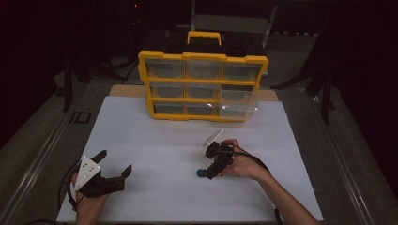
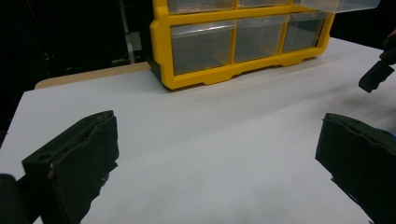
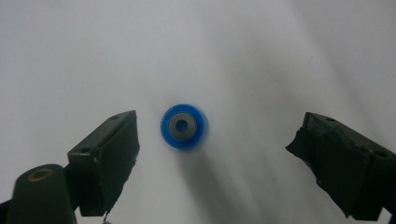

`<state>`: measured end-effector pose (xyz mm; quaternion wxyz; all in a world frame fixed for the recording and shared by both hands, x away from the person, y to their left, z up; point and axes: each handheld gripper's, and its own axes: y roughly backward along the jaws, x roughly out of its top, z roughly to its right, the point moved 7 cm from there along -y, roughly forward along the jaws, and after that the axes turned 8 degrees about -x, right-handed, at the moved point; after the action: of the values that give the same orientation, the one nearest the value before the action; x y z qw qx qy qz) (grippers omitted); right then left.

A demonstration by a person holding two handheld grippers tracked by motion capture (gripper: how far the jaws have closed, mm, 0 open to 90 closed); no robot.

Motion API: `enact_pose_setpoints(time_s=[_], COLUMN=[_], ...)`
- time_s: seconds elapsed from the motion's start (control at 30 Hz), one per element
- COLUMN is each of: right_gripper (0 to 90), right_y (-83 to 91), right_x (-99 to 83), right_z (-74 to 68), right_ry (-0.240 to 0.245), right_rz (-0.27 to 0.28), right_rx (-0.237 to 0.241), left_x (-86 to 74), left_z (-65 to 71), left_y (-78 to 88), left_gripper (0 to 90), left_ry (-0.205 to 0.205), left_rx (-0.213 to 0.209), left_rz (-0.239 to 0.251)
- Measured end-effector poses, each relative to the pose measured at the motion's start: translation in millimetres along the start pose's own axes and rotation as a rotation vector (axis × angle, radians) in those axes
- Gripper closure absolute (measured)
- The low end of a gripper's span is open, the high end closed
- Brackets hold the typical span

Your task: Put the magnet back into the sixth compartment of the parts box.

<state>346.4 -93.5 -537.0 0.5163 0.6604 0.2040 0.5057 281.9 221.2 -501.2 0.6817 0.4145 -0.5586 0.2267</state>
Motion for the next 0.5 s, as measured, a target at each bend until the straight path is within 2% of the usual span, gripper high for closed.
enact_pose_setpoints(time_s=[0.5], right_gripper=[13.6], right_y=[-10.1], right_x=[-1.1], right_z=[-6.7], right_ry=[0.042], right_rz=[-0.042], right_rx=[0.006], left_x=[-0.5], left_z=[0.4], left_y=[-0.8], left_gripper=[0.0], left_ry=[-0.001], left_rx=[-0.001], left_rz=[-0.006])
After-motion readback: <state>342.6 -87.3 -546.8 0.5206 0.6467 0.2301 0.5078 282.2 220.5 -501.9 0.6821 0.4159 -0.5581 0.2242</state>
